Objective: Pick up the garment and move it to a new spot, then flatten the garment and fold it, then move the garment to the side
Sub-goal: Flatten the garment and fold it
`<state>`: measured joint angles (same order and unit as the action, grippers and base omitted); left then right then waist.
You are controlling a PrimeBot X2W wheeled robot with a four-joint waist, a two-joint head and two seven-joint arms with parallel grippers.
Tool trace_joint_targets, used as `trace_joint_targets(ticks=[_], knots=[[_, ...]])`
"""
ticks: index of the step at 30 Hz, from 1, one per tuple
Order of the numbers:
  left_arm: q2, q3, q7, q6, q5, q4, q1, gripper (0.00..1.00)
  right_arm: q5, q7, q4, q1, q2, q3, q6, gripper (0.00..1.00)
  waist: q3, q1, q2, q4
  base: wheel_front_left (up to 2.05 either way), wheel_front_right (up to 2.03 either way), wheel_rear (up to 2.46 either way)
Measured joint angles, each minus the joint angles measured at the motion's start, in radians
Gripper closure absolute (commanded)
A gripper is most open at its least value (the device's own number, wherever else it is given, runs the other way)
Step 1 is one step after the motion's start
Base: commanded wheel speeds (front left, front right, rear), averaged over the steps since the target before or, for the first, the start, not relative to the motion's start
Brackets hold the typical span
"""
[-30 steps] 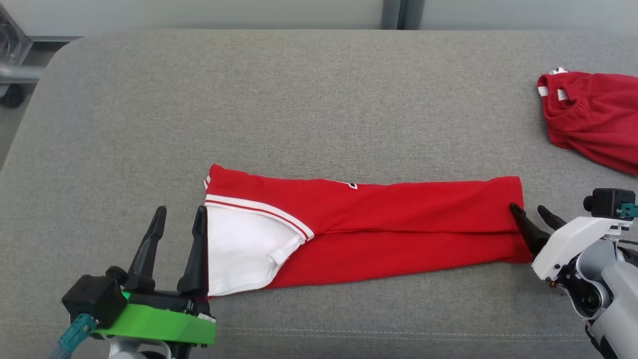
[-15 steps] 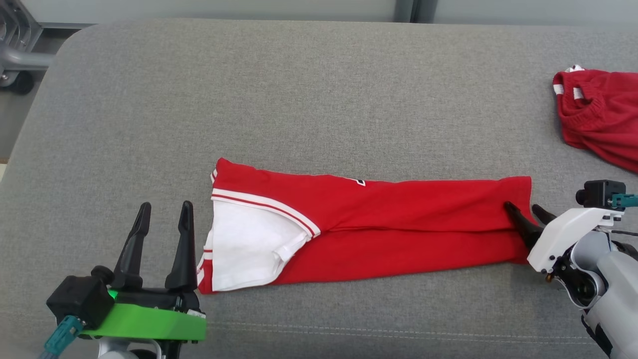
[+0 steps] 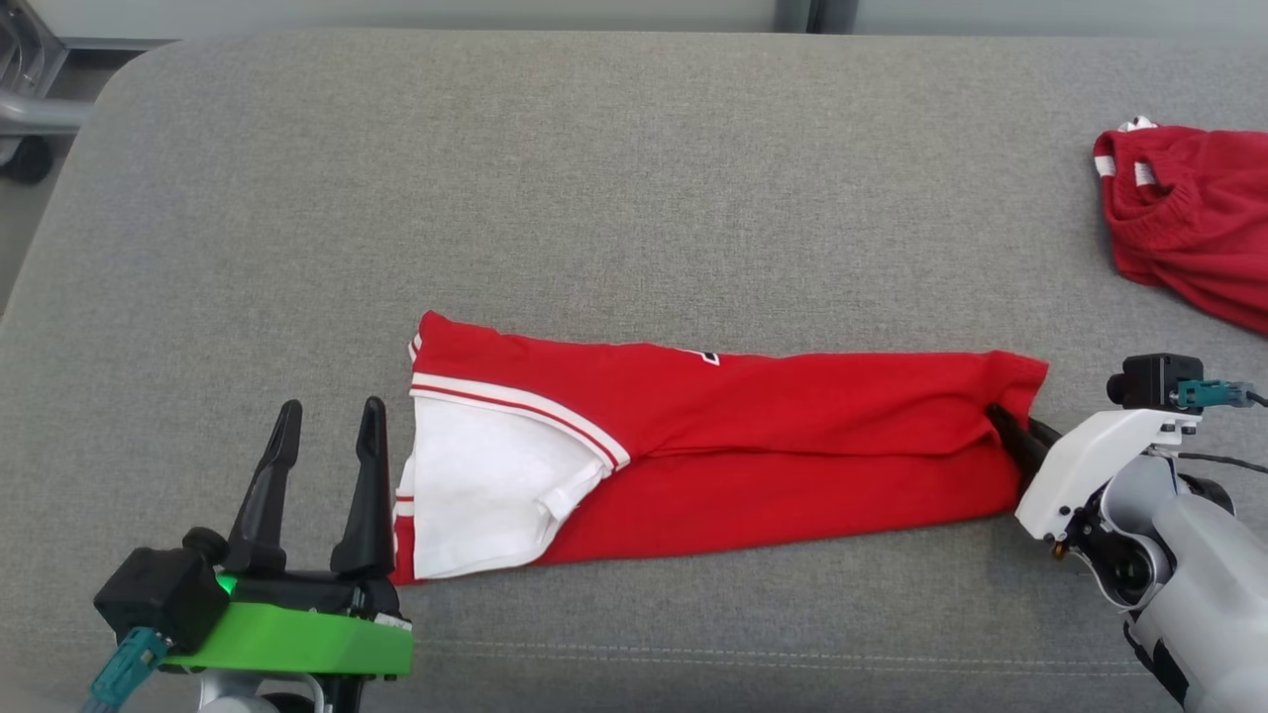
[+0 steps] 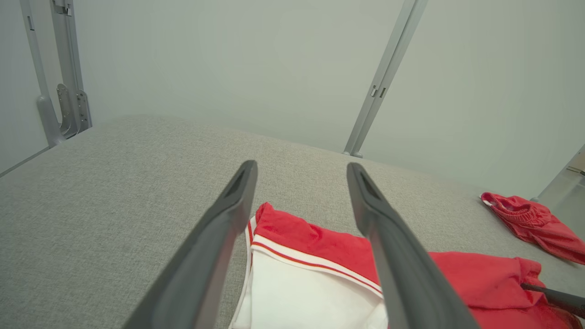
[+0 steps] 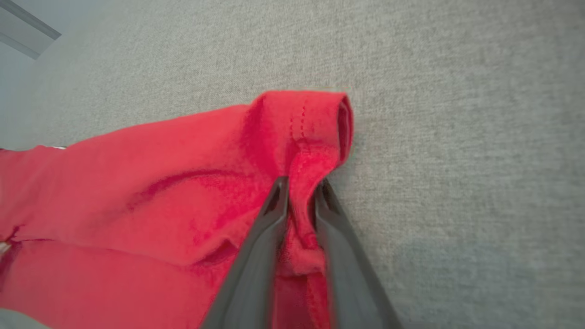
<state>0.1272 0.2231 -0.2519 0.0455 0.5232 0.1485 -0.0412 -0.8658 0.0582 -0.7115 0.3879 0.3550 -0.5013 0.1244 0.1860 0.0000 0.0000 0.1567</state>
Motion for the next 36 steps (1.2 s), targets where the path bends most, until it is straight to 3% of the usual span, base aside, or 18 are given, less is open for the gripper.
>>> trace_joint_targets(ticks=[1,3,13,26,31,36], knots=[[-0.001,-0.001,0.000,0.000,0.000,0.000,0.000,0.00,-0.003,0.001,0.001,0.001,-0.001,-0.003,0.000,0.82,0.000,0.0000,0.0000,-0.001,0.00,0.00,0.00],[-0.003,-0.004,0.000,0.000,0.000,0.000,0.000,0.00,-0.008,0.001,0.004,0.002,-0.002,-0.006,0.000,1.00,0.001,0.0000,0.0000,-0.002,0.00,0.00,0.00],[-0.005,-0.035,0.000,0.007,-0.007,0.016,-0.004,0.00,-0.042,-0.024,0.039,0.034,0.014,-0.007,0.000,1.00,-0.003,0.0000,0.0000,-0.043,0.00,0.00,0.00],[-0.008,-0.039,0.000,0.006,-0.009,0.027,-0.006,0.00,-0.053,-0.031,0.050,0.056,0.161,0.015,0.000,1.00,-0.010,0.0000,0.0000,-0.131,0.00,0.00,0.00],[-0.013,-0.035,0.000,-0.002,-0.009,0.021,-0.006,0.00,-0.090,-0.030,0.062,0.056,0.155,0.018,0.000,1.00,-0.017,0.0000,0.0000,-0.151,0.00,0.00,0.00],[-0.018,-0.021,0.000,-0.011,-0.009,0.005,-0.008,0.00,-0.189,-0.003,0.137,0.053,0.089,0.019,0.000,1.00,-0.036,0.0000,0.0000,-0.158,0.00,0.00,0.00]])
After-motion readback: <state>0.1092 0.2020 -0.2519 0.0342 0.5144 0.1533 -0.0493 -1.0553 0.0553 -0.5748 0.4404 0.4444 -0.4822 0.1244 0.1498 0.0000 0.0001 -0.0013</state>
